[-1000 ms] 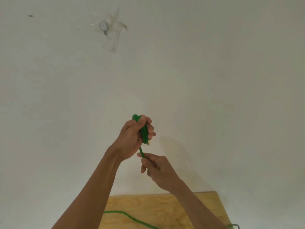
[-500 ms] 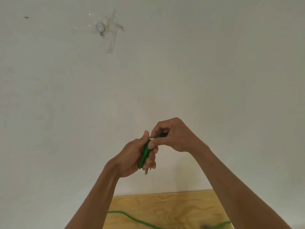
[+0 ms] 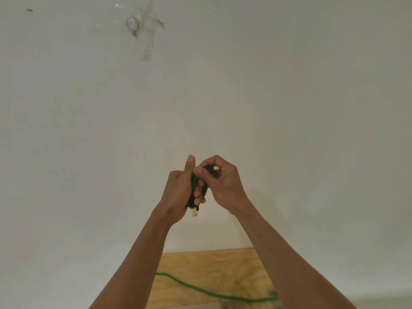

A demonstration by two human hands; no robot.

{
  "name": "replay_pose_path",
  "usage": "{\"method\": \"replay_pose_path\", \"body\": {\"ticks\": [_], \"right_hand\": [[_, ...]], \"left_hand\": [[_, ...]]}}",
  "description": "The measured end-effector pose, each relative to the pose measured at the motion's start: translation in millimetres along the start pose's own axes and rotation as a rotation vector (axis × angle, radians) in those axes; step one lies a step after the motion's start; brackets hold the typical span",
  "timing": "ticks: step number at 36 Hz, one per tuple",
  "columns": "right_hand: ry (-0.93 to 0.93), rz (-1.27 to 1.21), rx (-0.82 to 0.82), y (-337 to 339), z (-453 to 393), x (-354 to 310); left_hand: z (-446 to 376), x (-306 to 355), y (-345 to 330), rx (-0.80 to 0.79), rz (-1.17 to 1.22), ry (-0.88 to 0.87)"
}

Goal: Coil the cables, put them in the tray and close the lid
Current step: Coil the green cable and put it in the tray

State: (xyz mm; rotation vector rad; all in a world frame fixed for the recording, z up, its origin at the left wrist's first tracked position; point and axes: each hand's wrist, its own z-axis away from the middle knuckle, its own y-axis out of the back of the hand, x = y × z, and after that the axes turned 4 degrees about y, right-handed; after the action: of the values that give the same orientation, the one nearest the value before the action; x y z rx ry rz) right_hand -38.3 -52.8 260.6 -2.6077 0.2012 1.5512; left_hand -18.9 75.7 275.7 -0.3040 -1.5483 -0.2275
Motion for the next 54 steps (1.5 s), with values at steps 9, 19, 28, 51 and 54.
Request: {"method": "replay_pose_path", "body": {"ticks": [9,19,28,51,54], "right_hand": [[-0.056,0.081,0.079,3.2,-7.9,0.1],[0.101,0.613,0.086,-20.9,15.4,3.9],[-0.153,0.330,0.146,-20.0,21.1,-2.6],[-0.343,-0.019,0.079,-11.8,9.6,12.6],[-0.339,0.046,0.095,-14.5,9.3,17.6]], "left_hand": [[-1.5,-19.2,7.9,-0.064,0.033,-0.047],[-8.1,-29.8,1.4,0.210,0.014,-0.097],[-14.8,-29.9,8.2,0.233,0.060,-0.107],[-13.8,-29.3,18.7,0.093,0.162,-0.081],[-15.7,-31.5,20.3,0.120,0.167,-0.080]]}}
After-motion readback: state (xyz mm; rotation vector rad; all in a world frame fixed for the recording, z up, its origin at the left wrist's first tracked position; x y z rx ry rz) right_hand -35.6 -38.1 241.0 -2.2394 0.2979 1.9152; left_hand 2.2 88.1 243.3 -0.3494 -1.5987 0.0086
